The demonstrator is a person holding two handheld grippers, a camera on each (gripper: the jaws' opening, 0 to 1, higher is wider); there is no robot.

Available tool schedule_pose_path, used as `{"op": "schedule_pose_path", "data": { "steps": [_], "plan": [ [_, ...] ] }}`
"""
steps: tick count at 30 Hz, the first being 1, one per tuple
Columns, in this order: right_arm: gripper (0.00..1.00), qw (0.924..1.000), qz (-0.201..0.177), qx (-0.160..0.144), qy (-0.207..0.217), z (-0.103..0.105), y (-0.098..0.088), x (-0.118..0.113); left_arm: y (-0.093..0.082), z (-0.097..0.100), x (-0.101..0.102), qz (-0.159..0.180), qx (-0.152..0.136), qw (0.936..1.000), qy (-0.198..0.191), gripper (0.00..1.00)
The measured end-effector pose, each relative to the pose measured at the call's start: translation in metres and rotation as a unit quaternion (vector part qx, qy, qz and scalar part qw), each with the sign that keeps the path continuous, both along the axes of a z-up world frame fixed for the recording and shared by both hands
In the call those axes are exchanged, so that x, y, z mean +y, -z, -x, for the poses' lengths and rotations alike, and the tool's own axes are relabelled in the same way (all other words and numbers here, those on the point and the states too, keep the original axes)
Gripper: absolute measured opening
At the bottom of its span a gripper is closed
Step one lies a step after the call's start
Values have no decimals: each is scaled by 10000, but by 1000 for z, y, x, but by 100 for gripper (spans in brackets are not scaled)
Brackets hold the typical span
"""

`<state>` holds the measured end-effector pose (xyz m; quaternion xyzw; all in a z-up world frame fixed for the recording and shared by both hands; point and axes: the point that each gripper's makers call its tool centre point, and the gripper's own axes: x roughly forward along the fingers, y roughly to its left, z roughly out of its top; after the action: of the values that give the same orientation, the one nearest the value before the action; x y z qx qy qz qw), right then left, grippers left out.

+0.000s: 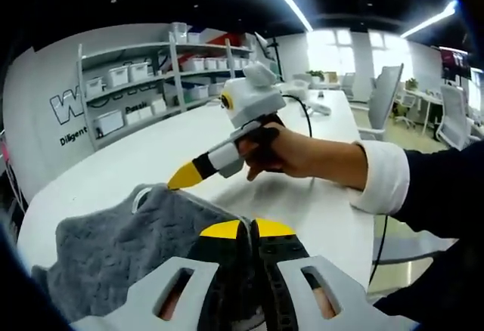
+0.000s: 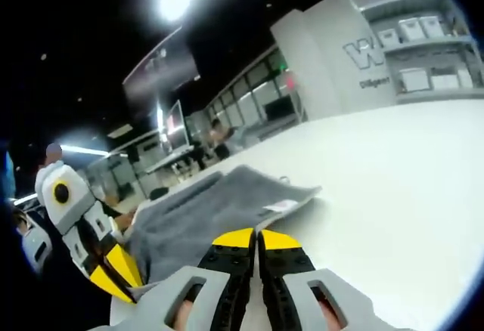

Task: Open the folded towel by lifting each exposed corner and separating the folded layers until the towel lies flat within the target outline without major curled edges

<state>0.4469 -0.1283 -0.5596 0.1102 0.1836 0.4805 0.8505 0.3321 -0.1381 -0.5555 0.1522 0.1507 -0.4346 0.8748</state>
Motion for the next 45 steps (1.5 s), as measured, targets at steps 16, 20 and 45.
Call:
{"op": "schedule_pose_path", "data": {
  "steps": [16, 20, 45],
  "plan": [
    [0, 9998, 100, 140, 90, -1, 6, -19, 7, 1, -23, -219, 27, 9997, 122, 5],
    [0, 9993, 252, 186, 193, -2, 13, -25, 12, 0, -25, -391, -52, 9992, 98, 5],
    [0, 9898, 1387, 99, 323, -1, 48, -32, 45, 10, -36, -1003, -70, 9946, 276, 9]
  ]
}}
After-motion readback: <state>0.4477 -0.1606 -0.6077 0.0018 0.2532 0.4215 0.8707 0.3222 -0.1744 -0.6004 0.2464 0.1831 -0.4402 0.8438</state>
